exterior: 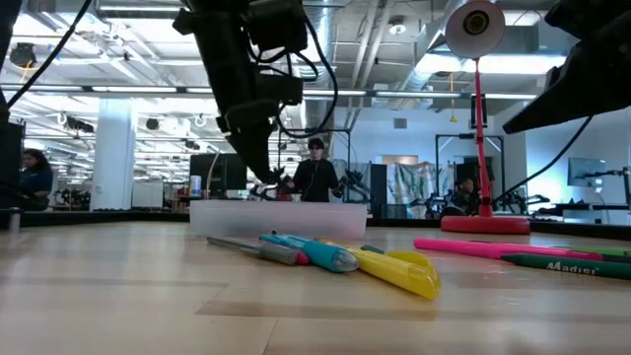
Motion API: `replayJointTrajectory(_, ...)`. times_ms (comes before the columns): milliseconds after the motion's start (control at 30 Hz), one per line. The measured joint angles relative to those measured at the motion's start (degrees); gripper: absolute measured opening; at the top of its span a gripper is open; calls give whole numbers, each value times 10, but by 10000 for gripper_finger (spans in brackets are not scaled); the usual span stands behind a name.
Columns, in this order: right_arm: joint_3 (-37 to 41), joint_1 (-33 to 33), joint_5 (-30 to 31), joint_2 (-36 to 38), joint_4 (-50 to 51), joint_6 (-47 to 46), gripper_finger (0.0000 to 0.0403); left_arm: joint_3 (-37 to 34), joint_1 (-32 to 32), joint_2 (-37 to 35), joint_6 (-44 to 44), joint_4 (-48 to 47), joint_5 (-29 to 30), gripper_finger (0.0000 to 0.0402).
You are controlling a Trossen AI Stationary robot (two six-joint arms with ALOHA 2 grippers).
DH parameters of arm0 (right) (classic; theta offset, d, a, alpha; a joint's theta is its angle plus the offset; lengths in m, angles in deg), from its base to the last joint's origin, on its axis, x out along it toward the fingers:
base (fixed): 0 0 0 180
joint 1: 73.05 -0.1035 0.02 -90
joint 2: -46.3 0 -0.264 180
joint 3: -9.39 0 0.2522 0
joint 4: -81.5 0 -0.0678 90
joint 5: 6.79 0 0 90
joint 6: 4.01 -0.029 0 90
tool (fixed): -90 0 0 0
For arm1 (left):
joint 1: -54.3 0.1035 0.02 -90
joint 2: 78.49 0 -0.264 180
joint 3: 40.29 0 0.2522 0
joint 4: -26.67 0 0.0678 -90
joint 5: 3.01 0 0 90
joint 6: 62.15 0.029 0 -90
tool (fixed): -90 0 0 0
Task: Pick & place school supplies into a supply box
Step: Put the black pen into the pink supply box
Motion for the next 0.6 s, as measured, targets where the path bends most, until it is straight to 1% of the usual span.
replayJointTrajectory(67, 0, 0, -19, 0, 0, -19, 117, 0, -6, 0, 7, -7, 0, 147)
replayJointTrajectory(167, 0, 0, -87, 0, 0, -43, 117, 0, -25, -1, 18, -17, 15, 148)
replayJointTrajectory(333, 0, -1, -175, 0, -1, -105, 116, 0, -74, -16, 17, -35, 90, 139)
replayJointTrajectory(433, 0, -9, -206, -2, -2, -137, 114, 0, -109, -26, 11, -34, 138, 134)
replayJointTrajectory(600, 0, -30, -241, -43, -27, -165, 105, 0, -170, -32, -24, -37, 199, 128)
